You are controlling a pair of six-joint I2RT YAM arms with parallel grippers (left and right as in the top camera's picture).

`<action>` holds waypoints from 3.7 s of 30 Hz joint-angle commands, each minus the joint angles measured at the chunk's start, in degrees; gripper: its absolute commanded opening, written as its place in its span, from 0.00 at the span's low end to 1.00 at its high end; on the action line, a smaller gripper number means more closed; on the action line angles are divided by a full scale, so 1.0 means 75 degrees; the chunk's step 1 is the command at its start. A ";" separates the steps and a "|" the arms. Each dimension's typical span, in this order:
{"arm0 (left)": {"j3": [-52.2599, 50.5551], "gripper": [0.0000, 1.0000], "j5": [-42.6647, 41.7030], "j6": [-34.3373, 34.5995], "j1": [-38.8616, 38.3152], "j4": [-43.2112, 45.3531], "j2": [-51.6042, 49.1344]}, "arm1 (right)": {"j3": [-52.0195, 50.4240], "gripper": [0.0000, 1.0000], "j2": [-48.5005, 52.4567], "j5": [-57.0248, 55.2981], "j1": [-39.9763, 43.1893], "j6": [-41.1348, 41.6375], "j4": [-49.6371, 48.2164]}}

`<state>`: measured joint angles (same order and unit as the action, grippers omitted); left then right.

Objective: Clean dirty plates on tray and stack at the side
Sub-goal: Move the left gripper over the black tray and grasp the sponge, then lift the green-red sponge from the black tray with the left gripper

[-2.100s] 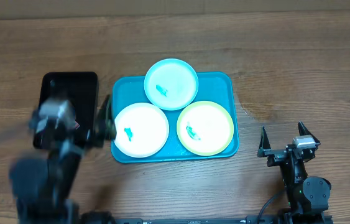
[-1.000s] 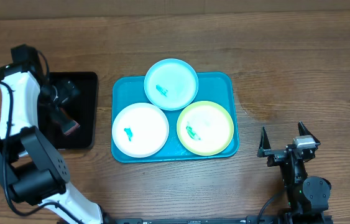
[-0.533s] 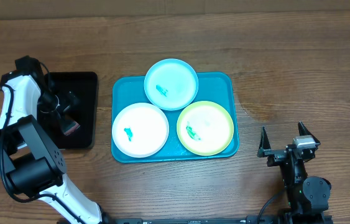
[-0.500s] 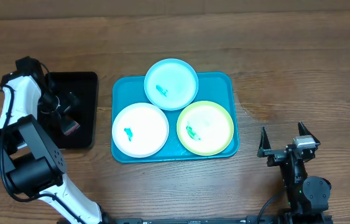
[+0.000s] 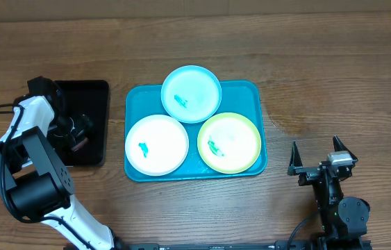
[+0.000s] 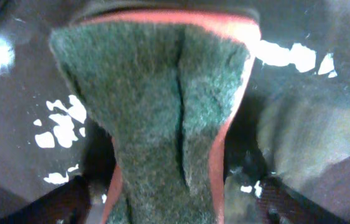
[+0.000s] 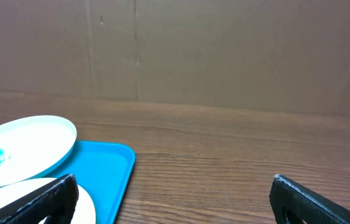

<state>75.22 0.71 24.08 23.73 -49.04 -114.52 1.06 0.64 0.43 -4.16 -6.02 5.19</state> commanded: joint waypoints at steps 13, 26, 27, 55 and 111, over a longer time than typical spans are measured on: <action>-0.0338 0.14 0.0009 0.0047 0.0000 0.0458 -0.0195 | -0.0079 1.00 -0.0064 -0.0050 -0.0038 -0.0003 -0.0047; -0.0338 1.00 0.0606 0.0047 -0.0003 0.1871 -0.0195 | -0.0079 1.00 -0.0064 -0.0050 -0.0038 -0.0003 -0.0047; -0.0338 1.00 0.0638 0.0047 0.0000 0.1947 -0.0195 | -0.0079 1.00 -0.0064 -0.0050 -0.0038 -0.0003 -0.0047; -0.0335 0.95 0.0216 0.0047 -0.0003 0.0670 -0.0195 | -0.0079 1.00 -0.0064 -0.0050 -0.0038 -0.0003 -0.0047; 0.5560 0.04 -0.0554 -0.0358 -0.0271 -0.4677 -0.0157 | -0.0079 1.00 -0.0064 -0.0050 -0.0038 -0.0003 -0.0047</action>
<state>111.37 -2.61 22.55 22.09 -82.17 -116.75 1.06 0.62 0.40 -4.16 -6.00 5.17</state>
